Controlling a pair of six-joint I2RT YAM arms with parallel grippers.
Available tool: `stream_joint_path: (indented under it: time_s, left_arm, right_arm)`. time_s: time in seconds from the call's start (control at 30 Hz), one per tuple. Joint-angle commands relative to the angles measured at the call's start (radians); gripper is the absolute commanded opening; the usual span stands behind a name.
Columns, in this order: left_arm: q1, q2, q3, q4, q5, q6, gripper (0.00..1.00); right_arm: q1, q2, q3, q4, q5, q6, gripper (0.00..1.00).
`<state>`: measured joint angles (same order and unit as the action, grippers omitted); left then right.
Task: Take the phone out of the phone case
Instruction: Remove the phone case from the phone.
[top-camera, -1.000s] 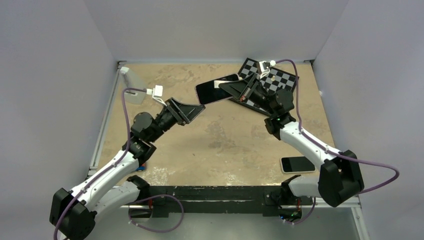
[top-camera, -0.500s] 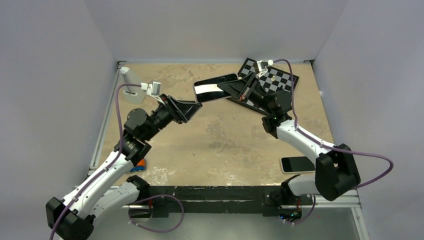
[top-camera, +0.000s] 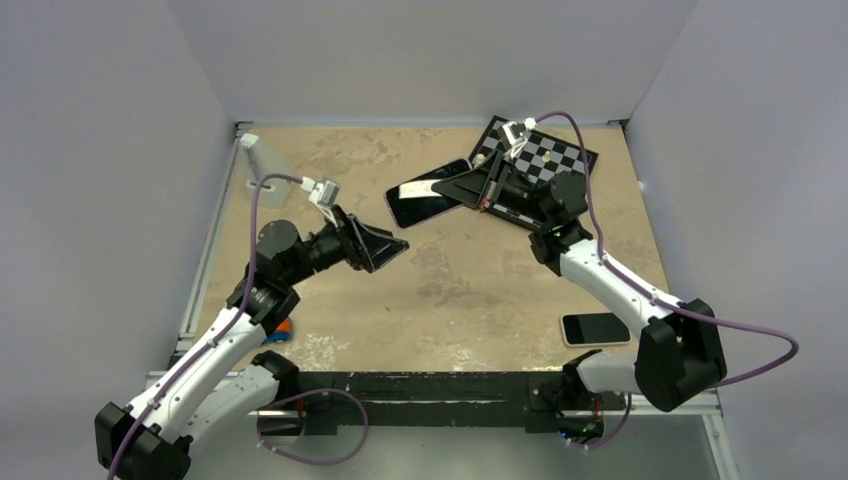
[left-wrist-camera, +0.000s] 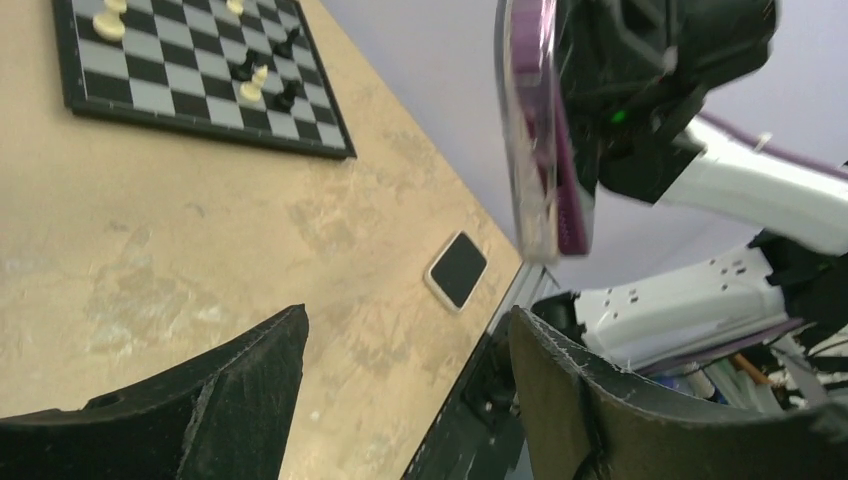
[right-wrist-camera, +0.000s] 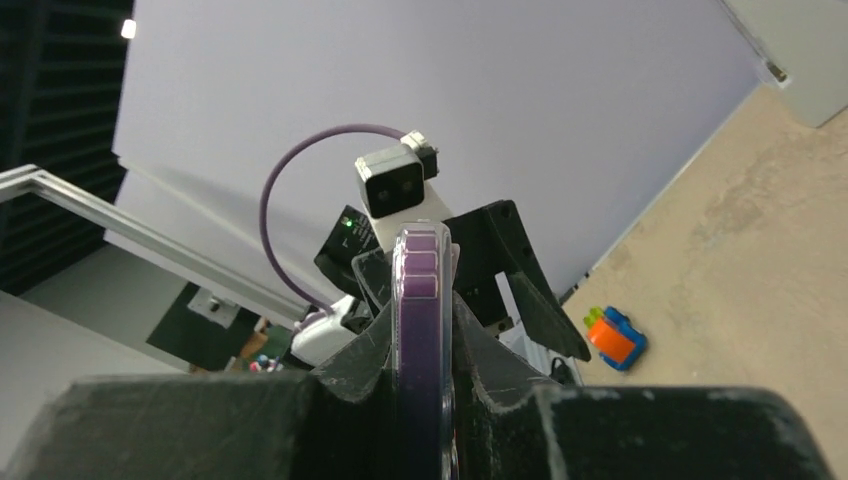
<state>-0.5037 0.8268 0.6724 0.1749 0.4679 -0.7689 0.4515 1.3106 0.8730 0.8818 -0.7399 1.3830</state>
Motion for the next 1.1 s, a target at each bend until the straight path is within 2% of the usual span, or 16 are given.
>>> stream_joint_path:
  time_s: [0.0, 0.07, 0.13, 0.2, 0.27, 0.37, 0.43, 0.53, 0.63, 0.73, 0.83, 1.07]
  left_arm:
    - [0.011, -0.091, -0.02, -0.133, 0.107, 0.177, 0.77]
    - [0.011, -0.107, 0.022, -0.233, 0.152, 0.243, 0.77]
    - [0.012, -0.117, 0.079, -0.354, 0.134, 0.305, 0.77]
    - [0.011, -0.139, 0.144, -0.475, 0.006, 0.307, 0.75]
    - [0.011, -0.162, 0.188, -0.525, -0.121, 0.269, 0.72]
    - [0.011, -0.155, 0.242, -0.527, -0.255, 0.162, 0.82]
    - [0.013, -0.12, 0.277, -0.523, -0.283, 0.105, 0.87]
    - [0.024, -0.079, 0.288, -0.458, -0.235, 0.058, 0.85]
    - [0.039, -0.067, 0.254, -0.346, -0.134, 0.024, 0.77]
    - [0.042, -0.051, 0.22, -0.207, -0.036, -0.012, 0.74]
    - [0.043, -0.028, 0.223, -0.191, -0.01, -0.009, 0.73]
    - [0.045, 0.031, 0.213, -0.104, 0.083, 0.001, 0.51]
  right_arm:
    - [-0.007, -0.076, 0.138, -0.241, -0.025, -0.218, 0.0]
    - [-0.014, -0.08, 0.164, -0.321, -0.019, -0.267, 0.0]
    - [-0.017, -0.076, 0.175, -0.323, -0.051, -0.277, 0.0]
    - [-0.018, -0.064, 0.202, -0.355, -0.094, -0.311, 0.0]
    - [-0.018, -0.052, 0.232, -0.402, -0.137, -0.365, 0.0]
    - [-0.02, -0.047, 0.278, -0.481, -0.183, -0.442, 0.0]
    - [-0.019, -0.046, 0.3, -0.535, -0.194, -0.486, 0.0]
    - [-0.019, -0.054, 0.307, -0.548, -0.205, -0.491, 0.0]
    - [-0.02, -0.054, 0.308, -0.553, -0.212, -0.489, 0.0]
    - [-0.019, -0.05, 0.305, -0.542, -0.224, -0.48, 0.0]
    - [-0.019, -0.046, 0.296, -0.507, -0.238, -0.46, 0.0]
    - [-0.019, -0.034, 0.278, -0.45, -0.277, -0.424, 0.0]
